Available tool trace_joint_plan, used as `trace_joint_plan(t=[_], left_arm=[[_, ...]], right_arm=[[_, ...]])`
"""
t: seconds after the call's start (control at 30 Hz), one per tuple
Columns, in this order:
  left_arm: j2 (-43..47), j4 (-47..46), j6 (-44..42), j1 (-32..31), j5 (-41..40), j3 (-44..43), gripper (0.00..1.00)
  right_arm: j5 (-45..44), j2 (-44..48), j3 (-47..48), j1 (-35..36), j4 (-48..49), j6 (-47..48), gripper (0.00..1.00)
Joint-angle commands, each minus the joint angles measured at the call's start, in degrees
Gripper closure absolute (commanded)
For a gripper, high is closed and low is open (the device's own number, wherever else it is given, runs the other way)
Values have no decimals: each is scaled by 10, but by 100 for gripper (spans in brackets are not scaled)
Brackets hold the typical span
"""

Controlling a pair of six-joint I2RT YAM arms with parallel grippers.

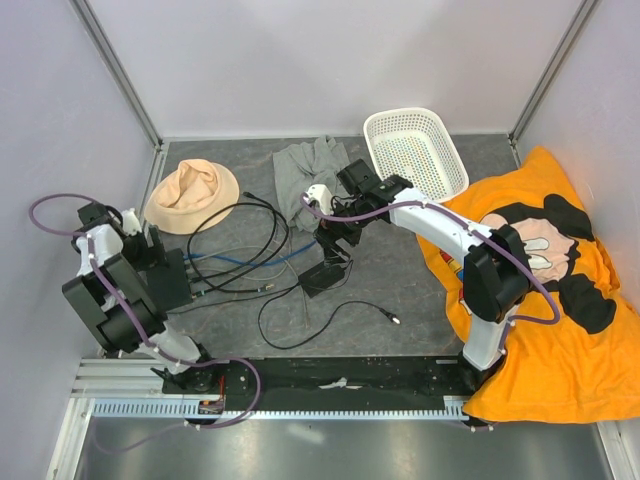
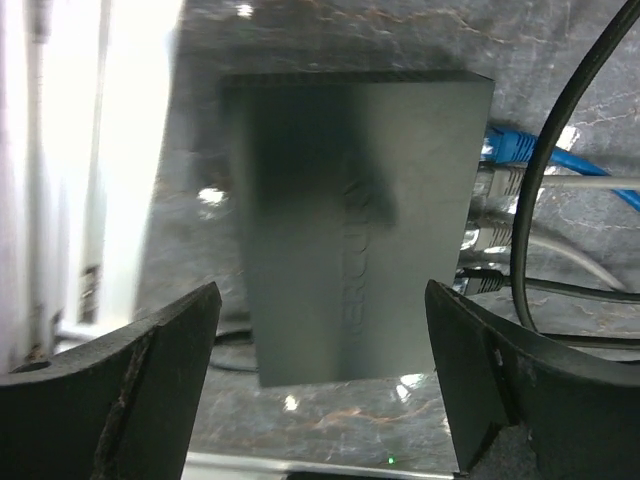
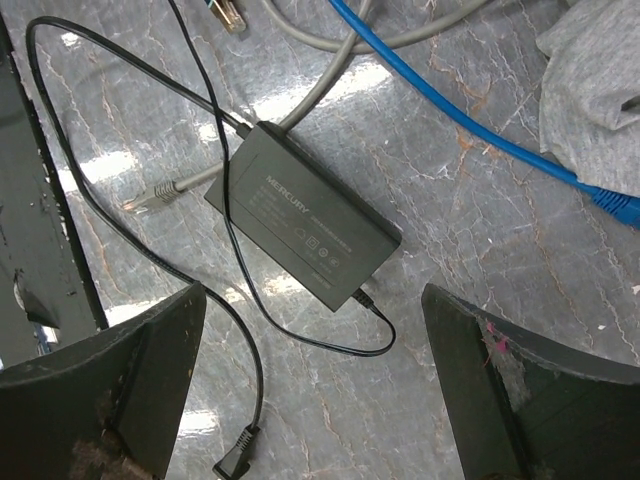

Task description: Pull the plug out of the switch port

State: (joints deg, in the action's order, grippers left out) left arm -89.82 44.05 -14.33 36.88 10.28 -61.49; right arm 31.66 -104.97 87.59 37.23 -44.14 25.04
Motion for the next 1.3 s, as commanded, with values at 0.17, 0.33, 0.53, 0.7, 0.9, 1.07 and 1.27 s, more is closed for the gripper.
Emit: trace_joint_plan(t=[0.17,0.33,0.53,0.7,0.9,1.07,1.27], left_arm=[[-79,-23,-17,0,98,8,18],[-82,-26,-26,-40,105,33,21],[-59,-42,-34,-105,62,57,21],[25,-40,-43,-104,44,38,19],[63,-39,-54,-85,-34,2,17],[39,-37,-34,-55,-47,3,16],[9,-51,-26,-28,-37,13,17]], right_arm=[[-23,6,17,0,13,-7,2],[-21,-3,23,0,13,-13,2],[-27,-16,37,0,14,-15,2],[-31,-16,39,-1,13,-17,2],[-41,-21,34,0,19,-21,2],[-45,-26,42,-1,20,-23,2],[-63,-22,37,0,27,-27,2]])
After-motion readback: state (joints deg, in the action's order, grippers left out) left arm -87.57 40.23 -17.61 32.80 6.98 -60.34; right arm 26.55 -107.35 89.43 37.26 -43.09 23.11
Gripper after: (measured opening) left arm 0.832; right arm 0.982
